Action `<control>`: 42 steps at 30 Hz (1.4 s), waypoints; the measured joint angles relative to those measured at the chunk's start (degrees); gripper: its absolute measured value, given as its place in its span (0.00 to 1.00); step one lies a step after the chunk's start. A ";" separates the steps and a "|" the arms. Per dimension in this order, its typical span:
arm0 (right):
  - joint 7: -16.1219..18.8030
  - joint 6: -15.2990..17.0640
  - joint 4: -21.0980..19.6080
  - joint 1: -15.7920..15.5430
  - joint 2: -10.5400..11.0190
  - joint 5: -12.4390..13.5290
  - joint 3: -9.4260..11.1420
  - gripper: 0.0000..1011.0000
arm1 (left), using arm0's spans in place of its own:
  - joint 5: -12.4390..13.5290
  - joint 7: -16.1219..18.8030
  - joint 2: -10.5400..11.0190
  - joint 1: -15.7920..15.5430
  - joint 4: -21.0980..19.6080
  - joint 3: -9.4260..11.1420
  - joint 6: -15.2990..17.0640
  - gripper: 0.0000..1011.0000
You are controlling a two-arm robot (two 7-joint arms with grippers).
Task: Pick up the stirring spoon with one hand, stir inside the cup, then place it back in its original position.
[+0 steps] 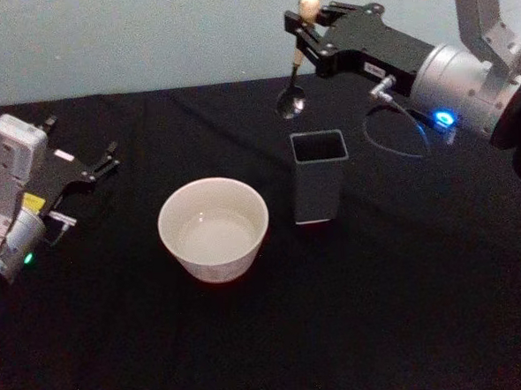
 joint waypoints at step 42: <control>5.04 -13.03 9.78 -3.33 -5.08 -4.24 -10.97 0.19 | 0.00 0.00 0.00 0.00 0.00 0.00 0.00 0.99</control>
